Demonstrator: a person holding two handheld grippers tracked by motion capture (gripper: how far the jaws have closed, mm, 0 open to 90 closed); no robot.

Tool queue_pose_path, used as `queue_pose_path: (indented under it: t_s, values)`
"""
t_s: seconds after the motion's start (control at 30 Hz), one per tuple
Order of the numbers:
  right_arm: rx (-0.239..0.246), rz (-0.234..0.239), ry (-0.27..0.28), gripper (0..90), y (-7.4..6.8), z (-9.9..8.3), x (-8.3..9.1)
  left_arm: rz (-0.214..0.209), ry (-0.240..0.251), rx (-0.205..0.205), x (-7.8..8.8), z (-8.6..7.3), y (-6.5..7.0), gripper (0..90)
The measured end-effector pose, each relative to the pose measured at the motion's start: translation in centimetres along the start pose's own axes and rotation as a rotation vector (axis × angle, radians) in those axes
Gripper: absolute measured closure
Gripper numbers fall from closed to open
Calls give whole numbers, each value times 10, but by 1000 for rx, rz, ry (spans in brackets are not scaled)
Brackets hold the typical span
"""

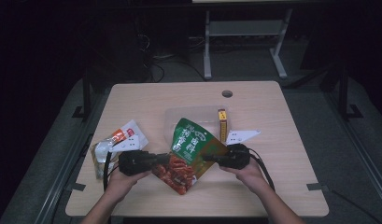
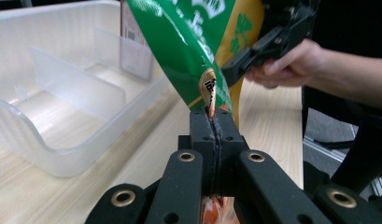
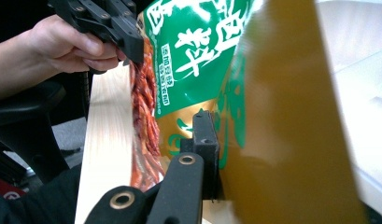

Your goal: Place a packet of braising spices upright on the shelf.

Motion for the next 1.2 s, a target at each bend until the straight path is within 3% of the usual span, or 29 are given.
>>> queue_pose_path:
  t_s: [0.2,0.3,0.43,0.5,0.67,0.93,1.2]
  values:
    - [32,-17,-43,899,-5,6,4,16,-48,-31,-3,-5,-2,871]
    - [47,-23,-58,900,-7,8,6,46,-65,-59,-5,-7,-4,836]
    - [68,-25,-76,900,-9,10,8,87,-73,-51,-4,-10,-12,764]
    - [81,-28,-82,900,-10,11,10,87,-80,-50,-3,-12,-13,722]
    - [86,-36,-107,900,-12,14,15,136,-116,-116,-5,-18,-15,607]
    - [129,-62,-141,900,-20,23,28,153,-181,-171,-11,-28,-12,411]
    - [174,-105,-169,900,-29,40,42,155,-229,-188,-16,-36,-13,257]
Point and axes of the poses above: each handheld gripper's, and its own axes: x roughly backward along the jaws, z roughly out of its top, y roughly to its right, the point moved 5 cm from there along -x, roughly forward along the jaws, and after that the axes turned 14 degrees about z, right-handed, at the moved point
